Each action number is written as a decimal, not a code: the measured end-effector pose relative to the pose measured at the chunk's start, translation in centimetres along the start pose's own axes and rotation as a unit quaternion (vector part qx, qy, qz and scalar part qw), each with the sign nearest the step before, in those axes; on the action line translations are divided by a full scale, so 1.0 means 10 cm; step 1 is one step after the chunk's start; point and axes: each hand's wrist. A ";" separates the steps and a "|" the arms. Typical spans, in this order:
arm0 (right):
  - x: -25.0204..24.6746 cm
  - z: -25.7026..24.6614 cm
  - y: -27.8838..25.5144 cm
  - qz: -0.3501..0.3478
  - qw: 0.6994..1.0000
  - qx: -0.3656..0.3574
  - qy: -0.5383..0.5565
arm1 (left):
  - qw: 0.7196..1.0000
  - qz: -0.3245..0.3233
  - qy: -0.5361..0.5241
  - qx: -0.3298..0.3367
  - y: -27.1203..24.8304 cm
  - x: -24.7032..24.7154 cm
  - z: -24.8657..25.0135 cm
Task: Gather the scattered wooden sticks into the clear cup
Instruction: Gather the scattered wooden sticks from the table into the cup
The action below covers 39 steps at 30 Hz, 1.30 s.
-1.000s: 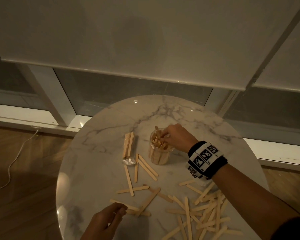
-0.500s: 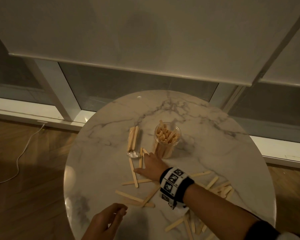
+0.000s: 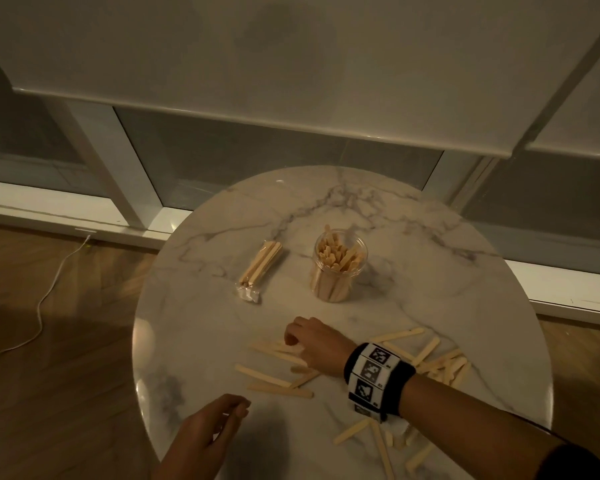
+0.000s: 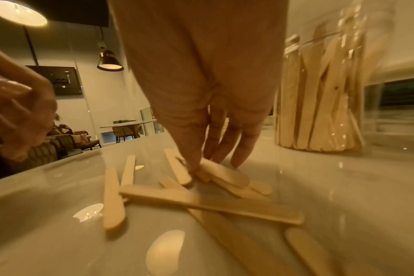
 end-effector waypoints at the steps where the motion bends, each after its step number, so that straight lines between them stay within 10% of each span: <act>1: 0.00 0.00 -0.04 -0.009 1.000 0.003 0.013 | 1.000 0.000 -0.001 0.000 0.00 0.00 0.00; 31: 0.48 -0.08 -0.43 -0.002 0.958 -0.008 -0.288 | 0.999 -0.023 0.018 -0.024 -0.10 0.15 -0.15; 39: -0.08 -0.06 -0.51 0.077 0.995 -0.047 0.029 | 0.997 -0.007 0.016 -0.069 0.03 0.30 -0.30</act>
Point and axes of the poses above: each hand's wrist, its own y-axis towards the middle knuckle, its own x-axis out of the palm, z = x × y, and after that the axes turned 1 degree about y, right-handed
